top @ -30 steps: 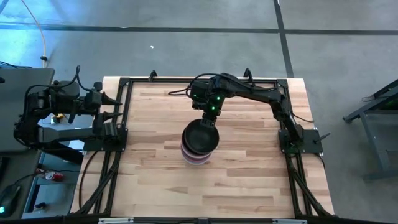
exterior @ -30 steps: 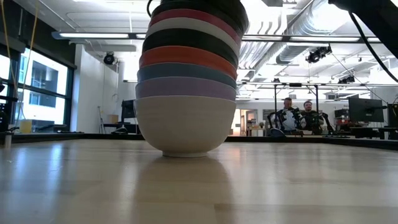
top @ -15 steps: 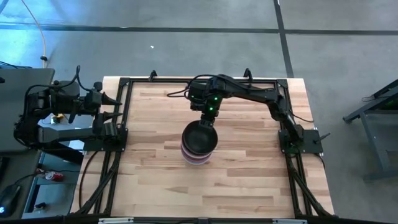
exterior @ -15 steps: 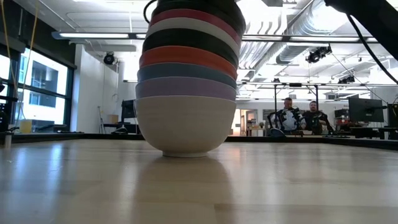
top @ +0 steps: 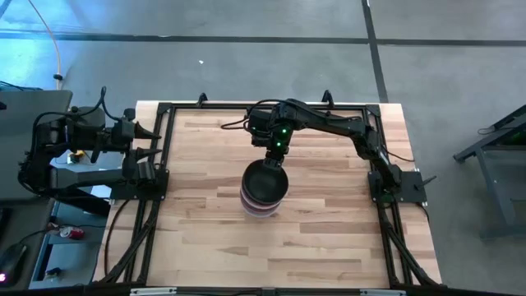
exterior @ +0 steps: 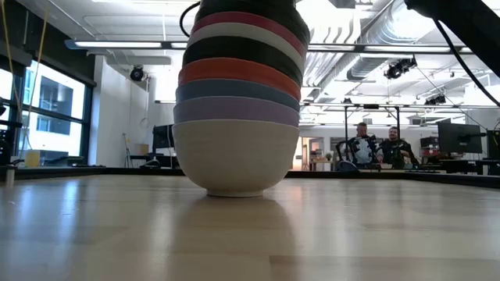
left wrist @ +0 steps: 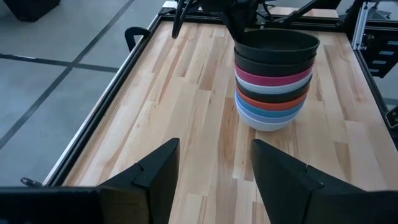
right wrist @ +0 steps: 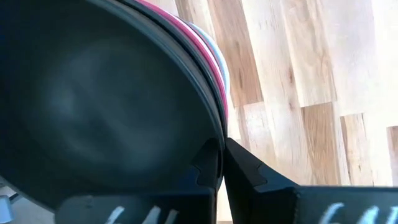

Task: Nest bowls inside each other
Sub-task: Stack the black bowl on top of the top black bowl

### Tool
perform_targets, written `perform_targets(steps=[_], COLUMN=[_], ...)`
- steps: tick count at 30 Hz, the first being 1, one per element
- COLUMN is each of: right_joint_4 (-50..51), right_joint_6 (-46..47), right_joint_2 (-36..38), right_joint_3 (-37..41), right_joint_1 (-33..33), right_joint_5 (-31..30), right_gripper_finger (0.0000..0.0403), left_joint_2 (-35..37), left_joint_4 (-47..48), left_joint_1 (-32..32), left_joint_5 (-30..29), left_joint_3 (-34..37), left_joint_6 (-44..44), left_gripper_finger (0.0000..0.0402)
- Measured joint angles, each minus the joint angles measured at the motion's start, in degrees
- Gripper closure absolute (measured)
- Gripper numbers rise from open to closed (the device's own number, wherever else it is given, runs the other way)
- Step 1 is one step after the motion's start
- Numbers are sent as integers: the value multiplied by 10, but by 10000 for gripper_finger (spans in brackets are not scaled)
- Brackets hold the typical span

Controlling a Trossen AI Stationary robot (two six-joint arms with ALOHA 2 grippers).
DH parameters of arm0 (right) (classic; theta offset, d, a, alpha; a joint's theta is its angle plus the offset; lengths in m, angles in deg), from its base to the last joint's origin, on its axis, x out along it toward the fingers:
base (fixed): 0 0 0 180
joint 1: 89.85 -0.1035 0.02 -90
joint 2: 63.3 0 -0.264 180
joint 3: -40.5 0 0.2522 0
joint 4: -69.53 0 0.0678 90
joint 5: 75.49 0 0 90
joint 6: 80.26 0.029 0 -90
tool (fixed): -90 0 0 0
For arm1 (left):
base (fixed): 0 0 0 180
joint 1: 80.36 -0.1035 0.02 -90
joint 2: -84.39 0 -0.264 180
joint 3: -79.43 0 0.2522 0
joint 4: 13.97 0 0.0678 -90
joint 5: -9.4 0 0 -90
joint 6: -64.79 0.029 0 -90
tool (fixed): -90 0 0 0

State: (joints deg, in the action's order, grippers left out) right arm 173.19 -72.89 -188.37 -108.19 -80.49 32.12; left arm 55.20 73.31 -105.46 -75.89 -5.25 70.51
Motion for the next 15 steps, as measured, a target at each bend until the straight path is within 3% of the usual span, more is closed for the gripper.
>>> perform_targets(steps=[15], right_joint_4=[1], right_joint_6=[14], right_joint_2=[0], right_joint_3=[0], right_joint_1=[0], right_joint_5=[-1], right_gripper_finger=[403], left_joint_2=[0], left_joint_4=[2], left_joint_1=[0], left_joint_5=[0], left_joint_3=[12], left_joint_6=[0], left_gripper_finger=[216])
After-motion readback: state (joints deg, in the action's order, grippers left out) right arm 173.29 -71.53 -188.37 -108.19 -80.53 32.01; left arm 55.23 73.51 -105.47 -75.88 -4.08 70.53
